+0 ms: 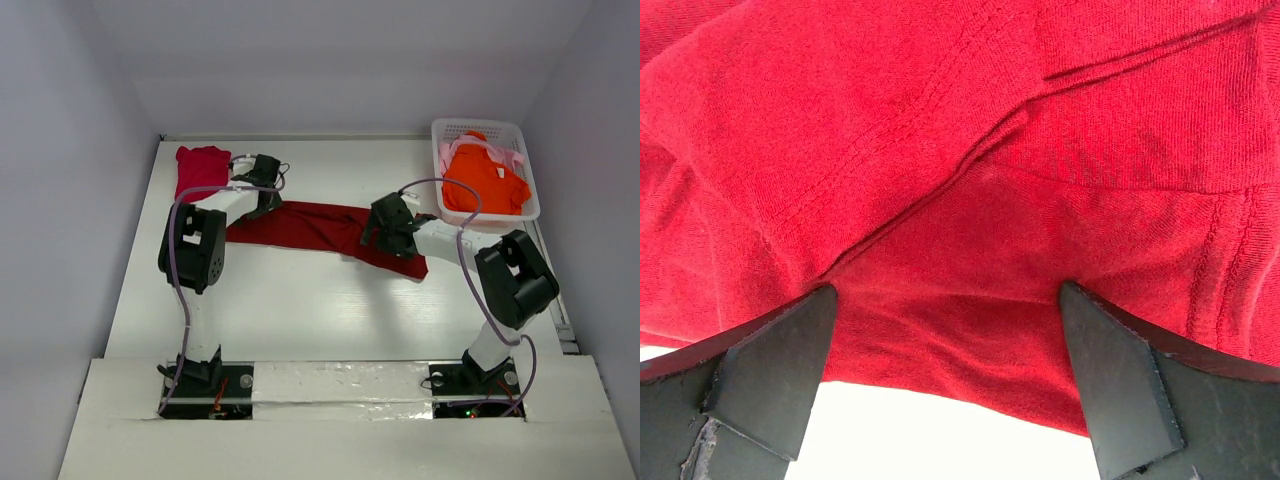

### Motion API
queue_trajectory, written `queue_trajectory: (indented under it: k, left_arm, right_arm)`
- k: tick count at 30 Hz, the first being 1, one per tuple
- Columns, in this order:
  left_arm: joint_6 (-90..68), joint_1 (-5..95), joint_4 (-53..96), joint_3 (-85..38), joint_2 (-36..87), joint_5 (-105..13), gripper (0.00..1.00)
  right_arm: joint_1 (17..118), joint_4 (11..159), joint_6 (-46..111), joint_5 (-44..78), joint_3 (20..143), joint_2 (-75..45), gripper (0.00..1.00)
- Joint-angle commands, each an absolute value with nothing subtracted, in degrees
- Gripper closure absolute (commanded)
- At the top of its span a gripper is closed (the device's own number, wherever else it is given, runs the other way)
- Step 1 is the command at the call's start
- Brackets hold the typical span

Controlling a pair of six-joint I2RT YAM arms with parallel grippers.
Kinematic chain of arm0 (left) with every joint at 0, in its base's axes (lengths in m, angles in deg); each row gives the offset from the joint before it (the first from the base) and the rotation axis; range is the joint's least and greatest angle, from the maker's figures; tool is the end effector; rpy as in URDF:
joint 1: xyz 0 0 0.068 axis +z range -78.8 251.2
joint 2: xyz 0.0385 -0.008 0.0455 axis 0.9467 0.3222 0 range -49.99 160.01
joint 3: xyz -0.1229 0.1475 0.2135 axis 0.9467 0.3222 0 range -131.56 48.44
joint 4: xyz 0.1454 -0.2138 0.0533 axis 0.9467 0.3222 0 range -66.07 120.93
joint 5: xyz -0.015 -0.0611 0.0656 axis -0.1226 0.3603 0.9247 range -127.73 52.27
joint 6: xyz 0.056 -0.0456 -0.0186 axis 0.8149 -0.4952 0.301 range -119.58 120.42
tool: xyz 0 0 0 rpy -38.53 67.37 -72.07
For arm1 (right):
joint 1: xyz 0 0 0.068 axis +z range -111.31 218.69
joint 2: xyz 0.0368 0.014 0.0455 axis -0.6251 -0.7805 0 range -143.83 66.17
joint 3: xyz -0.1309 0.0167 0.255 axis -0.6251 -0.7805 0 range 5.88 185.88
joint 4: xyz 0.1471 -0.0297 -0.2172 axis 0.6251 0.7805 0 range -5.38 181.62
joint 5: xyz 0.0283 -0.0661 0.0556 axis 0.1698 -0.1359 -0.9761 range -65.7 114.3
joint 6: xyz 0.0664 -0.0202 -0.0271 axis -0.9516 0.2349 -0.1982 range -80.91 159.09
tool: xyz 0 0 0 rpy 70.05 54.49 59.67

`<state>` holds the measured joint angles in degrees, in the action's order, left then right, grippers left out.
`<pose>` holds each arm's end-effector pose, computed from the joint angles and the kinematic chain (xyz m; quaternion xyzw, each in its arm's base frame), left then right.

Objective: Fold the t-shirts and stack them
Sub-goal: Fold the tshirt

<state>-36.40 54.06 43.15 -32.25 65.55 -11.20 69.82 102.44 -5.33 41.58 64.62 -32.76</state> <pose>0.4420 -0.1072 0.1674 -0.2279 0.9002 0.0583 0.3665 0.3195 0.1713 0.1614 0.1511 0.9392 0.0526 0.3037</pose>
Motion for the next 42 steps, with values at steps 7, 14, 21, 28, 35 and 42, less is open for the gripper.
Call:
queue_trajectory:
  k: [7,14,21,28,35,42]
  left_arm:
    - [-39.2,55.6,44.1,-26.2,61.5,-11.9,0.01]
    - [-39.9,57.4,38.2,-18.6,57.8,-17.1,0.02]
    - [-41.2,57.9,34.1,-12.6,54.5,-21.9,0.08]
    - [-43.7,57.9,31.2,-6.8,49.7,-24.1,0.08]
    - [-45.8,54.6,31.7,-4.6,48.5,-23.3,0.08]
    - [-47.7,52.7,32.5,-3.3,46.6,-22.2,0.07]
  right_arm:
    - [68.5,111.3,-6.9,42.6,67.1,-31.8,0.01]
    - [68.5,111.7,-6.7,43.1,66.9,-30.2,0.01]
    - [68.0,112.0,-5.6,43.5,67.8,-30.2,0.01]
    - [66.7,112.1,-4.9,43.9,68.4,-29.9,0.01]
    - [65.7,111.4,-4.2,44.3,69.3,-29.5,0.01]
    - [64.6,108.0,-3.3,40.7,69.8,-31.5,0.02]
